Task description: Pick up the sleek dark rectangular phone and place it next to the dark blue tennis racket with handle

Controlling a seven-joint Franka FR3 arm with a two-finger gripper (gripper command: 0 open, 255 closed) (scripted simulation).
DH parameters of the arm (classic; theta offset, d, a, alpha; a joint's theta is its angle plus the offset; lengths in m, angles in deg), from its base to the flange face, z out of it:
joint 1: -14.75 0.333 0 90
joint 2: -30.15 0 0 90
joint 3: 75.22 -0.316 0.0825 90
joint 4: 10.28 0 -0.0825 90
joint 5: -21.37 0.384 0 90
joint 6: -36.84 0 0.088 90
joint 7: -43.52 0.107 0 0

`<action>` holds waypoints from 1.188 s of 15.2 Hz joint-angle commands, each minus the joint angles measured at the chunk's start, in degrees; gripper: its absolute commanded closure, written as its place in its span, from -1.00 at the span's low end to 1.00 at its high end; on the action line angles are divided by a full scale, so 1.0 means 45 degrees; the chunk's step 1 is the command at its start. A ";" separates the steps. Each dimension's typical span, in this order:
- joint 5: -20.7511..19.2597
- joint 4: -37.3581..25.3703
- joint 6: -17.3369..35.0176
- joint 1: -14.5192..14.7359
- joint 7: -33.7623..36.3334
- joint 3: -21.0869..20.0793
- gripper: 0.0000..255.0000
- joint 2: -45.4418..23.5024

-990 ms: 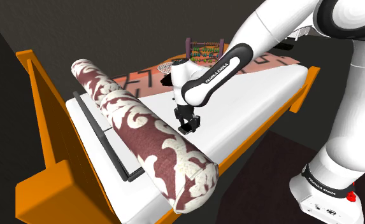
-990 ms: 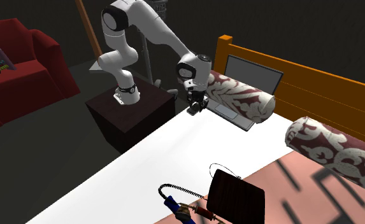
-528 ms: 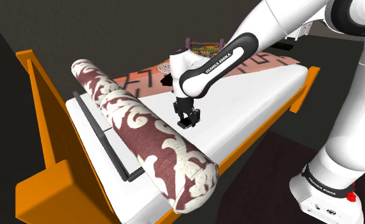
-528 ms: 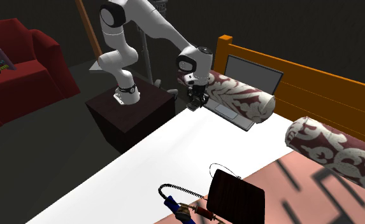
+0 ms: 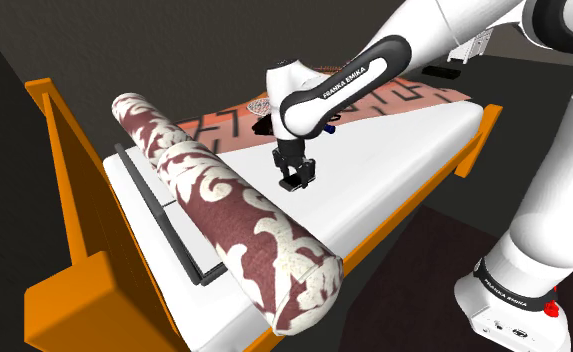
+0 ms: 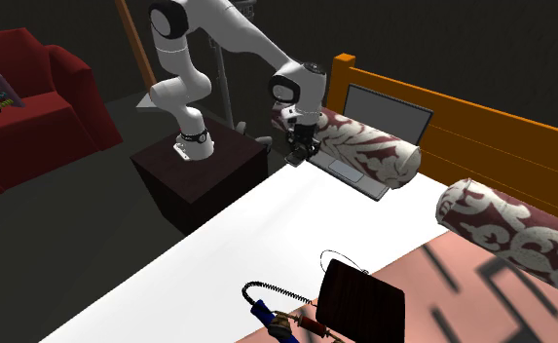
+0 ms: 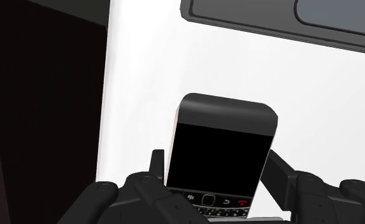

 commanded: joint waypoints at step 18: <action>-0.1261 -0.7219 -0.2461 -0.1755 -0.3898 0.1937 1.00 -0.4771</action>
